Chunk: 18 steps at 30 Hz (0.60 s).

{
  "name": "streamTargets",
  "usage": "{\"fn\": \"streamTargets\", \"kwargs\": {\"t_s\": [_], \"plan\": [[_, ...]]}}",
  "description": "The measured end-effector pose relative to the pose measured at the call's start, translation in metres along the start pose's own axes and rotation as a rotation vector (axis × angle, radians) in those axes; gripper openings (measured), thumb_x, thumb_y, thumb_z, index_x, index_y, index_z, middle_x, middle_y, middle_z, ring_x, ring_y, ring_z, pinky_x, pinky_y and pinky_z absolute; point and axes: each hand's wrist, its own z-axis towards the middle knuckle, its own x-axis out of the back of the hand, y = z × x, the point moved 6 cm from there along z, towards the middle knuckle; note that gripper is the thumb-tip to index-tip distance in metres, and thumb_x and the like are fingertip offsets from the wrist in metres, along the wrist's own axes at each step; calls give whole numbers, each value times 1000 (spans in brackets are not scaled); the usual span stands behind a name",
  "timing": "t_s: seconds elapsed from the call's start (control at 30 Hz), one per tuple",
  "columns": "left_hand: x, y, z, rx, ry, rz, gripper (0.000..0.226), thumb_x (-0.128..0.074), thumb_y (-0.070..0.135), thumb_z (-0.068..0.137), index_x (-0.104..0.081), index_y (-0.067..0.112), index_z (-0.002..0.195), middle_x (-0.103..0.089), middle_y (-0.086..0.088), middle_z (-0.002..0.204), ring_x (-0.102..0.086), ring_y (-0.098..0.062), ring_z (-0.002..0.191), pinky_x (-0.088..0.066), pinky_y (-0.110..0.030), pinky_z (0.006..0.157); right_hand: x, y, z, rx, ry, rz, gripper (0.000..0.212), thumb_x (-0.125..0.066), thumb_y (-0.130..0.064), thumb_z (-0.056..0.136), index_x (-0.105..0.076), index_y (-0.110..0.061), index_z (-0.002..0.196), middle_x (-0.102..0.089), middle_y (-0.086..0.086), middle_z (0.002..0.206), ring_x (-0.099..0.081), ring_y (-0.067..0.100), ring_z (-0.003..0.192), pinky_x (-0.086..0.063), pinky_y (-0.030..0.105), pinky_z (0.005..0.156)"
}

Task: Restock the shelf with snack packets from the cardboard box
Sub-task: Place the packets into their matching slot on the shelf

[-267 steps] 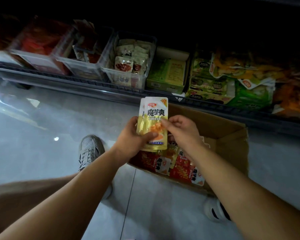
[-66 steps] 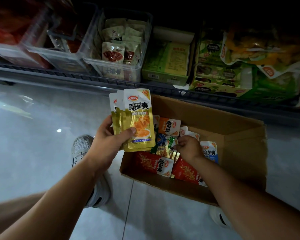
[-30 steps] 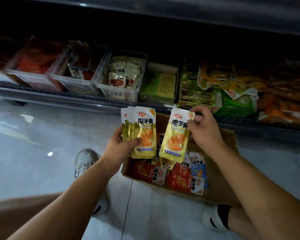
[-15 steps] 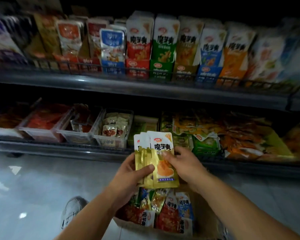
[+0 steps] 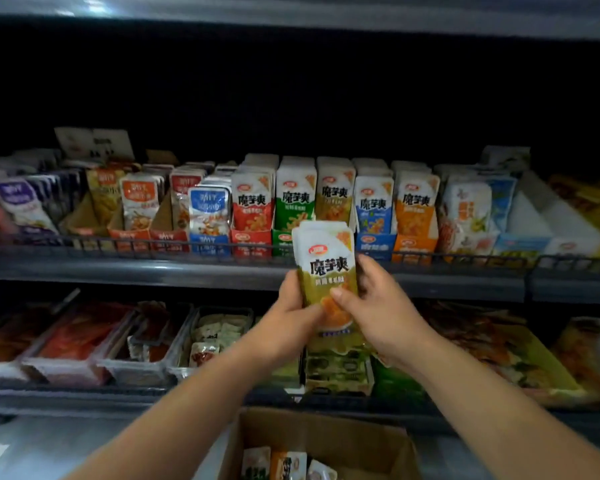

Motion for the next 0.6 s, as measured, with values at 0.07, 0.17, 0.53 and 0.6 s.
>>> {"fn": "streamTargets", "kwargs": {"t_s": [0.07,0.17,0.53,0.6], "plan": [[4,37,25,-93,16,118,50,-66,10,97,-44,26,139,-65,-1,132,-66,-17,119,-60,-35,94,15,-32,23,135,78,-111,58,-63,-15,97,-39,-33,147,-59,-12,133,-58,10,121,-53,41,100],[14,87,61,-249,158,350,56,-68,10,94,-47,21,144,-66,5,129,-64,-15,121,-56,-43,102,35,-70,58,255,197,-121,55,-60,-11,98,-40,-29,146,-59,-8,129,-57,12,116,-52,34,95],[14,92,122,-360,326,499,67,-57,-7,96,-37,24,152,-54,18,118,-51,5,106,-43,3,80,38,-58,131,256,240,-125,44,-51,-7,101,-45,-25,141,-59,-1,131,-57,17,119,-51,40,101],[17,82,124,-355,305,565,75,-58,-6,95,-29,27,156,-52,9,134,-52,-1,118,-46,-10,95,36,-52,130,284,203,-206,43,-49,-7,102,-43,-25,141,-56,-2,134,-55,16,122,-49,30,97]]}}
